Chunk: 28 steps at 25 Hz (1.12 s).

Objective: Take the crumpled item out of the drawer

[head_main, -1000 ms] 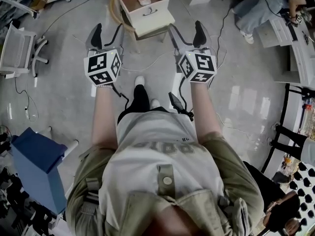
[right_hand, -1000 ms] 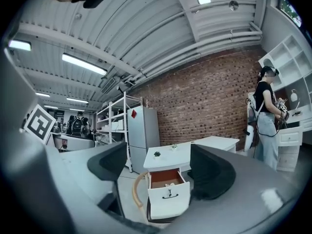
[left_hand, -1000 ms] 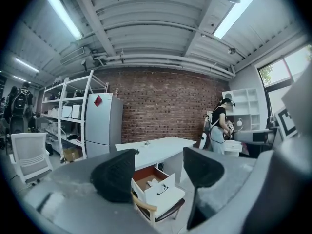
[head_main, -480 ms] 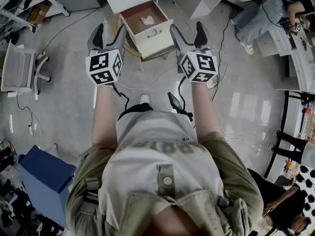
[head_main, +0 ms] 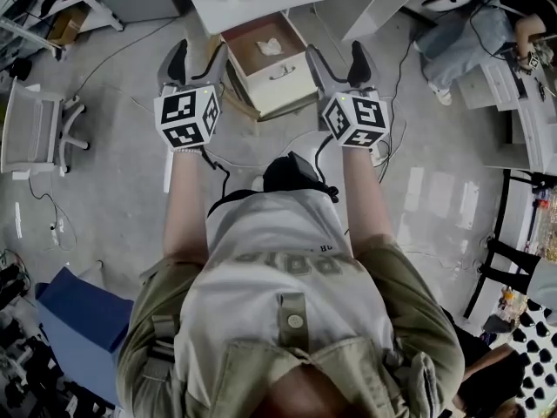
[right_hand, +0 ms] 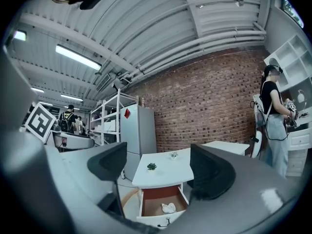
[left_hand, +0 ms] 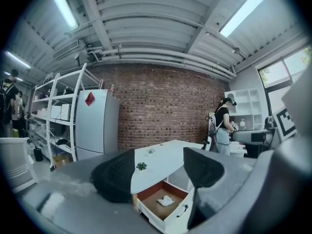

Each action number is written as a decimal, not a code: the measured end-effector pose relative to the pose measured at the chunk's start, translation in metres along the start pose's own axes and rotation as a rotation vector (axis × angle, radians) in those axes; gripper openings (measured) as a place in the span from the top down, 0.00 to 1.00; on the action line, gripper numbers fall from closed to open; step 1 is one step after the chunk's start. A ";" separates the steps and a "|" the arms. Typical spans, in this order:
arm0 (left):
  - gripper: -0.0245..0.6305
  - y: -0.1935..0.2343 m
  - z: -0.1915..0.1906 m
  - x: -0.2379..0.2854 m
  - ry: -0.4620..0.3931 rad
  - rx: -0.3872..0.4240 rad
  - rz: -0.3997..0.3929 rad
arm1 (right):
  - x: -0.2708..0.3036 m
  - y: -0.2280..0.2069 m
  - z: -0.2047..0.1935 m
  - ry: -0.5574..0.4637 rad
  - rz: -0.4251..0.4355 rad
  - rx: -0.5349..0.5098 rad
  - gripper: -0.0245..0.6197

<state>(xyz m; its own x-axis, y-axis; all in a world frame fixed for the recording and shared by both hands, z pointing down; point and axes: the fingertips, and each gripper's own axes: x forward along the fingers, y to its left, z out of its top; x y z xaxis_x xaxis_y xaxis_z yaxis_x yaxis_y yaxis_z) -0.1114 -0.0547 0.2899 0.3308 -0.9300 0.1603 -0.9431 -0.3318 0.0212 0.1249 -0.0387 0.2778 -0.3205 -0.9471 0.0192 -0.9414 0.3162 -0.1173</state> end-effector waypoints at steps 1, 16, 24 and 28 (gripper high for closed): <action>0.48 0.002 -0.002 0.003 0.003 -0.005 -0.001 | 0.004 -0.001 -0.004 0.008 -0.001 0.001 0.35; 0.48 0.017 -0.044 0.081 0.095 -0.068 0.036 | 0.090 -0.038 -0.057 0.141 0.077 -0.001 0.35; 0.48 0.019 -0.089 0.130 0.183 -0.114 0.073 | 0.158 -0.059 -0.118 0.311 0.180 -0.079 0.36; 0.48 0.025 -0.114 0.148 0.228 -0.137 0.094 | 0.189 -0.055 -0.158 0.399 0.261 -0.132 0.36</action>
<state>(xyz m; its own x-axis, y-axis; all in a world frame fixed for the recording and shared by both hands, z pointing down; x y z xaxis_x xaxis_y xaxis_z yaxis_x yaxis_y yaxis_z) -0.0895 -0.1821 0.4266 0.2403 -0.8910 0.3852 -0.9701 -0.2072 0.1261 0.0993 -0.2267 0.4443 -0.5382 -0.7482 0.3879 -0.8213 0.5690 -0.0422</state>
